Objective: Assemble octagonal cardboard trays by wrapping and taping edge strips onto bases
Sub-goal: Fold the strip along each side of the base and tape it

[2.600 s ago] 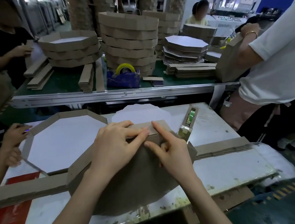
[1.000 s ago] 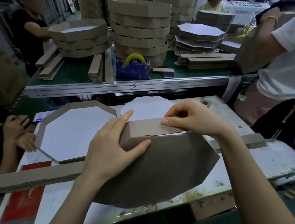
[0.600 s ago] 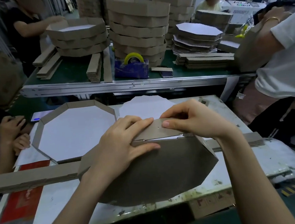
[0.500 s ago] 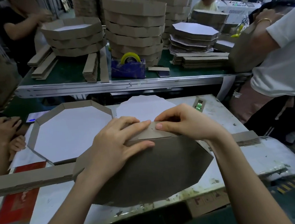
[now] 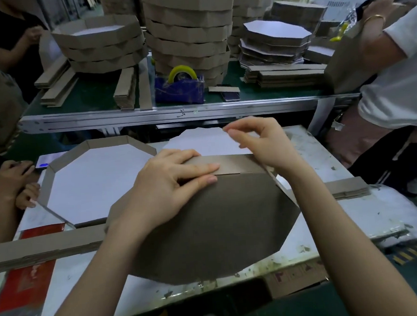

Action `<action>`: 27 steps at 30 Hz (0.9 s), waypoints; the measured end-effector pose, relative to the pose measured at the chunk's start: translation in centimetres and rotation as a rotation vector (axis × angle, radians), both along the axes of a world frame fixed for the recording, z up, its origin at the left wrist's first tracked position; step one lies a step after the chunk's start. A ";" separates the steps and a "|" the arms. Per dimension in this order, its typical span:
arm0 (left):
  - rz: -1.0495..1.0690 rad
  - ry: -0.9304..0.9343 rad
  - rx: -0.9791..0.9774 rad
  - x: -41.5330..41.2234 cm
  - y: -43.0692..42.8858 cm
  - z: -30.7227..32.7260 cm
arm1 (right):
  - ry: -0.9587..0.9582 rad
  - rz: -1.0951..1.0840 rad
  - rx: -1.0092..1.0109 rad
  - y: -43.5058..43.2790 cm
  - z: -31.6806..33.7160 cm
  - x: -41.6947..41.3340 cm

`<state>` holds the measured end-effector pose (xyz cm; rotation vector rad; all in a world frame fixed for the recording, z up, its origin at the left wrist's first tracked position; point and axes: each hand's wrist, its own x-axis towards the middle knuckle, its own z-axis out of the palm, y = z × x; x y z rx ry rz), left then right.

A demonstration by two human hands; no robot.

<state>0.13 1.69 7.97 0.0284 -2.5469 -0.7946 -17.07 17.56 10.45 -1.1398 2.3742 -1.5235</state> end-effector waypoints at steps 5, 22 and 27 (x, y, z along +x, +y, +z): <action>0.026 0.047 0.039 -0.7 -0.1 -0.6 | -0.378 -0.468 -0.119 0.2 -5.5 -8.6; 0.084 0.040 0.055 -1.3 -1.2 -1.0 | -0.632 -0.915 0.341 1.0 -20.3 -18.4; 0.087 0.041 0.051 -2.2 -1.4 -1.0 | -0.637 -0.942 0.304 0.5 -20.2 -19.1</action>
